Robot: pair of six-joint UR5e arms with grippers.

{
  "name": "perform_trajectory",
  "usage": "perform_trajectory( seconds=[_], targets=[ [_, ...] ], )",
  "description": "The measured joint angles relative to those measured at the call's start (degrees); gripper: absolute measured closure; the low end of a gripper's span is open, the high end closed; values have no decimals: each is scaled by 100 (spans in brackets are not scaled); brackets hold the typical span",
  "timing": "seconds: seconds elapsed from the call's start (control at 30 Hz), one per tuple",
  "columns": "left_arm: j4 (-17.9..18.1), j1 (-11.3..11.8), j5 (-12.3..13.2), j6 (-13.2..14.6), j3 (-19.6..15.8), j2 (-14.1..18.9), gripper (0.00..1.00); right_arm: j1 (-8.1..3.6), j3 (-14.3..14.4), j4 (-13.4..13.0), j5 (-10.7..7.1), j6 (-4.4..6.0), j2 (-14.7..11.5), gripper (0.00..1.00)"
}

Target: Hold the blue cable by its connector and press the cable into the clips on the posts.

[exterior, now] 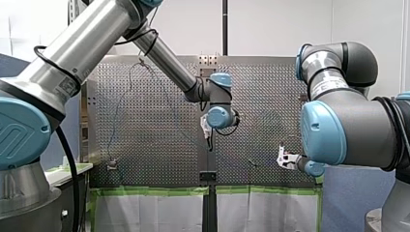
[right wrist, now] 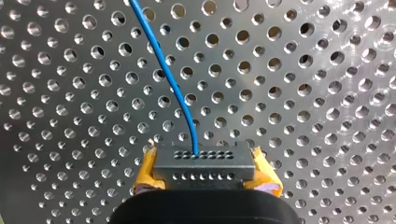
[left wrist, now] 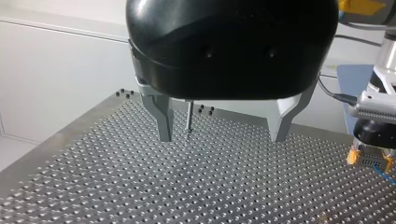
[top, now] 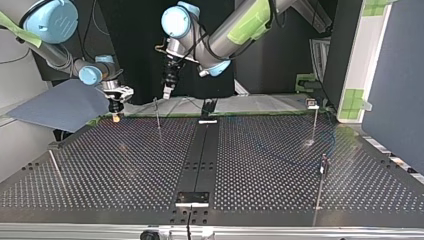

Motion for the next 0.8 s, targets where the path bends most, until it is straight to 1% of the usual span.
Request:
perform_trajectory(
  seconds=[0.3, 0.53, 0.8],
  targets=[
    [7, 11, 9, -10, -528, 528, 0, 10, 0, -21, -12, 3, 9, 100],
    [7, 29, 41, -105, -908, 908, 0, 24, -4, -12, -143, 4, 16, 100],
    [27, 58, 54, -169, -1381, 1380, 0, 42, -8, 0, -164, 1, 19, 100]
  ],
)
